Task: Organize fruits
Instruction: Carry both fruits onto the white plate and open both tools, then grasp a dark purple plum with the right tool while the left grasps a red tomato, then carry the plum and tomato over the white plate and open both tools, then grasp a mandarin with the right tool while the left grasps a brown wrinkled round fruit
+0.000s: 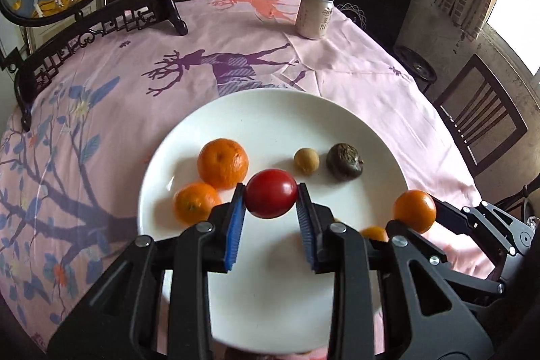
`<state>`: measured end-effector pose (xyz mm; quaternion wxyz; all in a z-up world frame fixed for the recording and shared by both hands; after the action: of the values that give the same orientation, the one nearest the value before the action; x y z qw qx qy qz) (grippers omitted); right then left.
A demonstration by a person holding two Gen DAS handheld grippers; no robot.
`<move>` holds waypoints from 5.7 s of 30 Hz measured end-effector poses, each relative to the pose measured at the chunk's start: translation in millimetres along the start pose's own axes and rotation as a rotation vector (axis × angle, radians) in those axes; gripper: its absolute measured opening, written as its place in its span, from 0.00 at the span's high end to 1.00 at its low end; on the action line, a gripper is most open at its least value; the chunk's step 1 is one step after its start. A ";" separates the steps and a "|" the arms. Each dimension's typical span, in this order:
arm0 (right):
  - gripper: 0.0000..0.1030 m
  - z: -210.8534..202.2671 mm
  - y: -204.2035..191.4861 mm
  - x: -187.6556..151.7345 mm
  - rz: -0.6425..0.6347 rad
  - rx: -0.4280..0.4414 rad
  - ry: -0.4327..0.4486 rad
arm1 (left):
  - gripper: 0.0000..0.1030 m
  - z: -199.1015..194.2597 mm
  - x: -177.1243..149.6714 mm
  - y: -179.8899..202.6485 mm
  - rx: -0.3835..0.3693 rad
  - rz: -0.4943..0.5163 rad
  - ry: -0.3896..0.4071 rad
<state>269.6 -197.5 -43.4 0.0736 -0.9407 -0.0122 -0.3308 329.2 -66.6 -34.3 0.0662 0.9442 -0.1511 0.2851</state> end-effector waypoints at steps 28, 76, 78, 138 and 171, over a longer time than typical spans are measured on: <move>0.41 -88.6 -13.7 -102.2 -0.043 0.040 -0.002 | 0.09 -114.5 -167.9 -24.5 0.038 -0.120 0.105; 0.71 -96.0 -27.5 -172.5 0.020 0.159 -0.031 | 0.70 -63.2 -201.2 3.4 0.063 -0.027 0.014; 0.71 -98.9 -25.7 -172.3 0.024 0.160 -0.023 | 0.70 -64.9 -203.4 4.6 0.051 -0.036 0.015; 0.42 -79.9 -24.0 -118.5 -0.027 0.123 0.020 | 0.30 -123.8 -169.5 -33.2 0.134 -0.126 0.193; 0.64 -47.9 -72.1 -143.5 -0.127 0.109 -0.055 | 0.25 -90.2 -214.4 -37.3 0.117 -0.096 0.039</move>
<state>122.7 -129.5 -86.7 0.1032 -0.9415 -0.0917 -0.3075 124.8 40.8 -80.7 0.0276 0.9468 -0.0877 0.3083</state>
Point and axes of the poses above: each gripper's, at about its wrist camera, not at the fingertips, and z roughly the way its jaws point, y to its right, x to its top, the point moved 2 cm from there along z, roughly the way its jaws point, and after that the axes turned 9 degrees about z, right-handed, at the moved point
